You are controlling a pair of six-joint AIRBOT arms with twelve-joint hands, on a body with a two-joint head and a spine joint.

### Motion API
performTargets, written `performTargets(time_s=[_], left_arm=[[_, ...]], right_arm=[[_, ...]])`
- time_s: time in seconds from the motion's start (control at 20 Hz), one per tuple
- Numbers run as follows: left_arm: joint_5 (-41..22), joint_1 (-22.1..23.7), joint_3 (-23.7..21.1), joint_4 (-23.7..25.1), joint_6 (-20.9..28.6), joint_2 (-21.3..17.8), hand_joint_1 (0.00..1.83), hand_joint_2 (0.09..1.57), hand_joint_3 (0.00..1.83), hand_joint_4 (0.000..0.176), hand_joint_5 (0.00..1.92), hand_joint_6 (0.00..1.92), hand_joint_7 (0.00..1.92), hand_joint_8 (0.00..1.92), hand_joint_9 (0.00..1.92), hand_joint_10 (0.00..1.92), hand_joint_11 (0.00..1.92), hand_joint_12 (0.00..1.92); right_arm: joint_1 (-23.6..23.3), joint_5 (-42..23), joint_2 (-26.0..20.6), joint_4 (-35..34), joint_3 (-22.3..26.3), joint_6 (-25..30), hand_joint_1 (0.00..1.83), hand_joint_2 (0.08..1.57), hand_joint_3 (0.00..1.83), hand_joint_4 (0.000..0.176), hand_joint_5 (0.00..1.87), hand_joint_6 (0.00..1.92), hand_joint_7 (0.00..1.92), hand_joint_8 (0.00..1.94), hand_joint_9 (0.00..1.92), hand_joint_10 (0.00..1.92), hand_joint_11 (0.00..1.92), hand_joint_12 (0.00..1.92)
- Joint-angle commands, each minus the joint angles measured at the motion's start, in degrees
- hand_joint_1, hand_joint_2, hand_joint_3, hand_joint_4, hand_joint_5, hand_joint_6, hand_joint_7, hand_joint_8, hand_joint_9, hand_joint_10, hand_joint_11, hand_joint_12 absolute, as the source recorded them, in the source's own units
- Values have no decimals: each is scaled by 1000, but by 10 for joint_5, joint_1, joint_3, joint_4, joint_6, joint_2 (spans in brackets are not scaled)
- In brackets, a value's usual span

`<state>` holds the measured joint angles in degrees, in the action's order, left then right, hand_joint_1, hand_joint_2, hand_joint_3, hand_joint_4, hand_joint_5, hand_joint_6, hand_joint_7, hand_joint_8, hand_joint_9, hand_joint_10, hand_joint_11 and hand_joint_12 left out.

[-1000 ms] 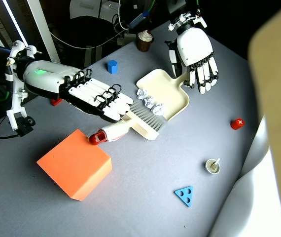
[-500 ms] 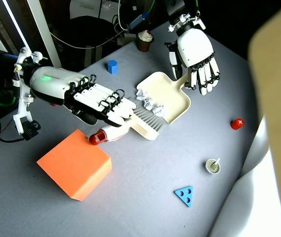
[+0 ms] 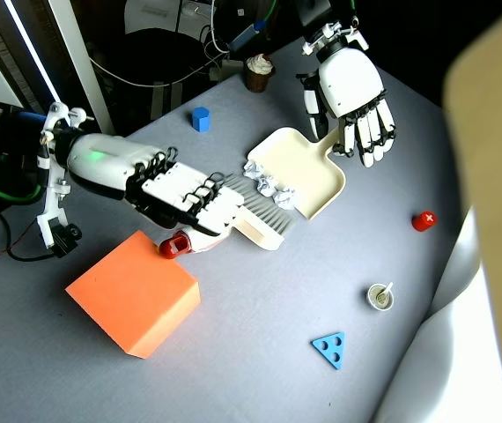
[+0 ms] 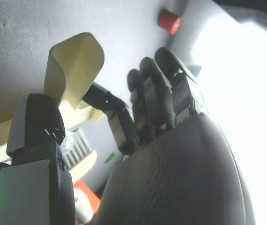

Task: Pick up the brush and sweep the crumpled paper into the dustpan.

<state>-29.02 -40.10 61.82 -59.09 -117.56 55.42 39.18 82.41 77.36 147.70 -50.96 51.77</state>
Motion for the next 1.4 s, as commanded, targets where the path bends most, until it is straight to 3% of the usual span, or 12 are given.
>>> performTargets(time_s=[0.0, 0.1, 0.2, 0.25, 0.35, 0.5, 0.65, 0.7, 0.9, 1.0, 1.05, 1.35], left_arm=[[-46, 5, 0, 19, -3, -3, 981, 1237, 3, 26, 754, 1329, 376, 1, 312, 1, 0, 730], [-46, 5, -1, 19, -3, -3, 987, 1226, 0, 36, 778, 1293, 359, 1, 300, 1, 0, 734], [-45, 5, -1, 19, -3, -2, 1010, 1206, 0, 21, 814, 1239, 361, 1, 292, 4, 0, 698], [-45, 5, -1, 19, -3, -2, 993, 1214, 2, 38, 794, 1269, 362, 1, 298, 5, 0, 723], [-45, 5, -2, 19, -3, -1, 1007, 1210, 0, 23, 807, 1251, 360, 0, 293, 3, 0, 710], [-42, 5, -2, 22, -3, 0, 993, 1217, 0, 37, 792, 1272, 370, 4, 302, 6, 0, 721], [-44, 0, -4, 21, -3, 2, 1019, 1203, 0, 7, 818, 1233, 376, 3, 310, 5, 0, 716], [-44, -3, -5, 21, -3, 4, 1013, 1201, 0, 24, 821, 1229, 371, 1, 307, 3, 0, 705], [-45, -9, -5, 20, 0, 9, 1016, 1201, 1, 13, 819, 1231, 380, 1, 312, 4, 0, 717], [-46, -10, -5, 20, 0, 10, 998, 1198, 0, 61, 825, 1222, 380, 0, 302, 4, 0, 733], [-46, -10, -5, 20, 0, 10, 1005, 1198, 0, 45, 824, 1224, 369, 3, 292, 3, 0, 693], [-48, -7, 0, 21, 1, 8, 991, 1220, 0, 36, 785, 1282, 357, 10, 284, 7, 0, 681]], right_arm=[[1, 66, -1, 45, -4, -1, 982, 1001, 0, 0, 178, 11, 206, 11, 209, 9, 244, 20], [2, 66, 6, 45, -17, 7, 1026, 978, 0, 0, 181, 9, 201, 6, 207, 5, 237, 18], [3, 66, 18, 45, -33, 18, 986, 999, 1, 0, 170, 2, 197, 2, 205, 3, 235, 17], [3, 66, 23, 45, -40, 20, 990, 993, 0, 0, 171, 2, 179, 0, 192, 0, 229, 14], [0, 66, 38, 45, -59, 24, 1003, 997, 0, 0, 194, 12, 209, 10, 212, 9, 245, 21], [-2, 66, 55, 46, -82, 29, 1003, 1009, 4, 0, 204, 8, 216, 6, 210, 4, 234, 17], [-4, 66, 64, 60, -100, 42, 1015, 1012, 5, 0, 192, 0, 197, 0, 205, 0, 222, 12], [-7, 66, 66, 60, -105, 47, 1035, 1004, 0, 0, 215, 9, 212, 7, 223, 8, 250, 24], [-15, 66, 72, 59, -115, 54, 1062, 1006, 0, 0, 253, 15, 232, 9, 229, 6, 230, 16], [-15, 66, 73, 59, -117, 54, 1022, 1010, 1, 0, 262, 14, 260, 14, 249, 9, 254, 26], [-16, 66, 74, 59, -118, 54, 1081, 1005, 0, 0, 314, 10, 272, 6, 271, 6, 276, 37], [-23, 66, 88, 59, -144, 61, 1083, 1012, 2, 0, 329, 12, 272, 8, 281, 9, 312, 52]])
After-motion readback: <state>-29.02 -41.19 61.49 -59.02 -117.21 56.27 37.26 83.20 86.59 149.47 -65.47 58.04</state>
